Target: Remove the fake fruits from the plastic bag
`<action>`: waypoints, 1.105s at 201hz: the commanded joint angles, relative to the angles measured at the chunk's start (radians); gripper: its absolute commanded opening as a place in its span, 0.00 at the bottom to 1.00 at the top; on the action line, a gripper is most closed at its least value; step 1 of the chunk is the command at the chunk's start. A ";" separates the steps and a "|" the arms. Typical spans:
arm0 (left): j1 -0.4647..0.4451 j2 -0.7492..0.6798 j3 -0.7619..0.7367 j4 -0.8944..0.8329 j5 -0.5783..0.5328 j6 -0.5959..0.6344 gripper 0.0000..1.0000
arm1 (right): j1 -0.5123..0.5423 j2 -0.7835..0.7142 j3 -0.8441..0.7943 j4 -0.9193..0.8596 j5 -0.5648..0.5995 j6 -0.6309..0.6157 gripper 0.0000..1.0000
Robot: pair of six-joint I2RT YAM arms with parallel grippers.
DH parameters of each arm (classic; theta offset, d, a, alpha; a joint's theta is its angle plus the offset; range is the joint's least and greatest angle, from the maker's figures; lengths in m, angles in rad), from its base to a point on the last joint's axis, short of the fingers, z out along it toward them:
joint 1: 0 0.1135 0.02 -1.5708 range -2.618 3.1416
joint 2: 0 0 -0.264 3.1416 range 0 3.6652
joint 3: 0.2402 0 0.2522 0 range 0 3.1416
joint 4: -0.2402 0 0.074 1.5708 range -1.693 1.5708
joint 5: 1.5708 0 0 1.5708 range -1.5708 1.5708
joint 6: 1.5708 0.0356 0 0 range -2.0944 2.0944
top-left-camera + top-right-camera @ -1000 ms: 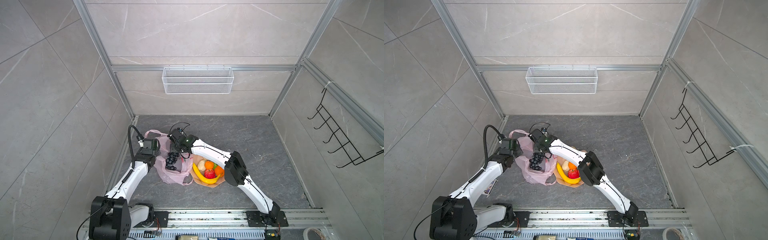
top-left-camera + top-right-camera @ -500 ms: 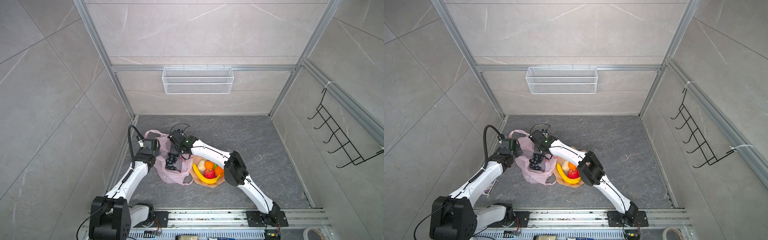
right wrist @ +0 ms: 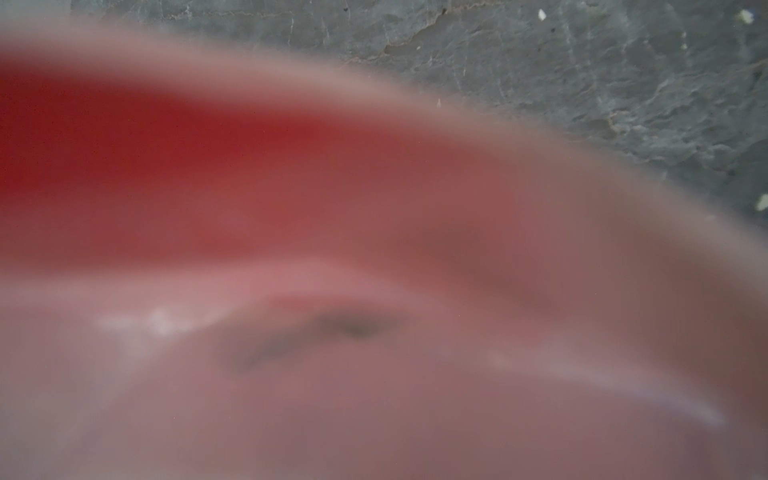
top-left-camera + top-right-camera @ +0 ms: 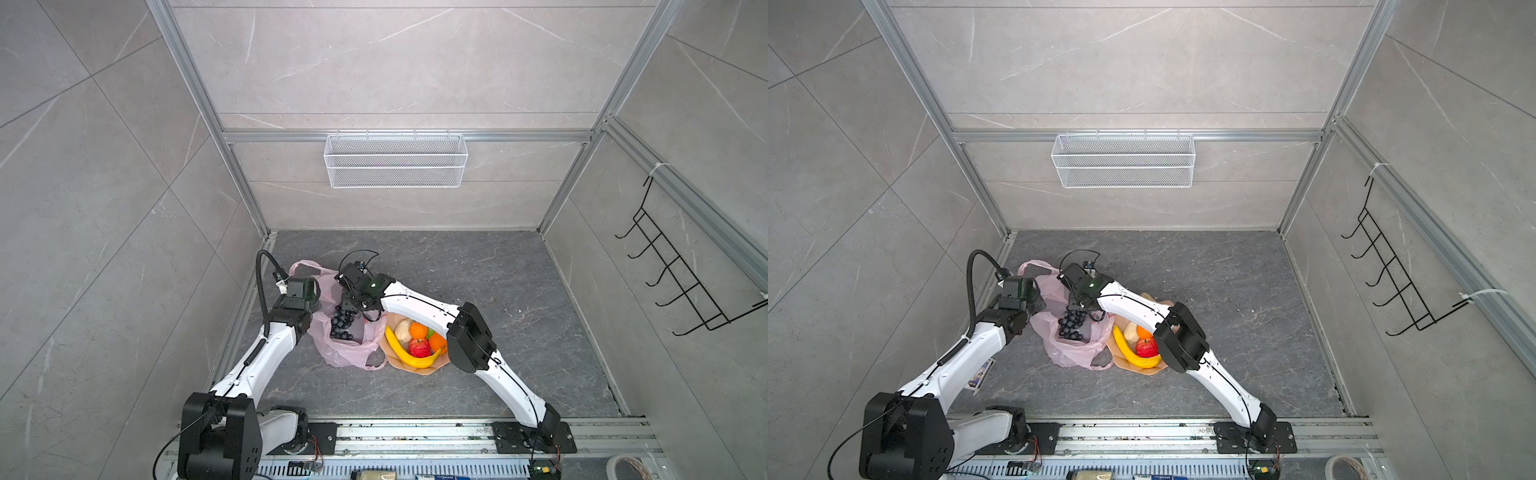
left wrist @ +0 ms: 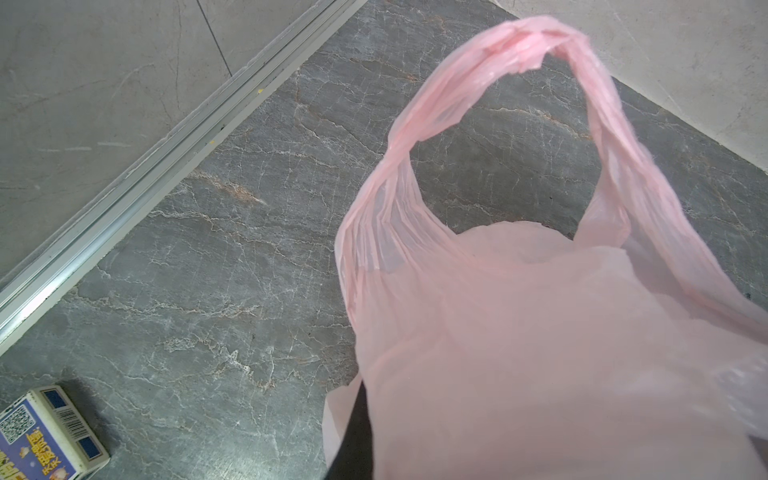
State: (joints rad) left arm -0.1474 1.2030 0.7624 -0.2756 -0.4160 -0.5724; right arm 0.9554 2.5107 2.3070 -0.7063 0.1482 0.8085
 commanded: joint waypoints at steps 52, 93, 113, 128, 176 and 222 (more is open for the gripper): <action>-0.003 -0.017 0.006 0.016 -0.021 -0.002 0.00 | 0.007 -0.037 -0.003 0.001 -0.016 -0.011 0.22; -0.003 -0.017 0.006 0.015 -0.021 -0.004 0.00 | 0.007 -0.039 -0.008 0.013 -0.016 -0.006 0.13; -0.003 -0.020 0.006 0.015 -0.024 -0.004 0.00 | 0.006 -0.041 -0.008 0.013 -0.013 -0.006 0.10; -0.003 -0.020 0.006 0.013 -0.025 -0.003 0.00 | 0.005 -0.044 -0.010 0.014 -0.014 -0.005 0.10; -0.003 -0.018 0.008 0.013 -0.024 -0.002 0.00 | 0.006 -0.077 -0.043 0.034 -0.004 -0.014 0.01; -0.003 -0.017 0.009 0.011 -0.036 -0.001 0.00 | 0.012 -0.145 -0.087 0.056 0.033 -0.070 0.00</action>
State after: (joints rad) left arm -0.1474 1.2030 0.7624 -0.2756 -0.4179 -0.5724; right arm 0.9562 2.4569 2.2452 -0.6762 0.1490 0.7887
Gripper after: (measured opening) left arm 0.046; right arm 0.047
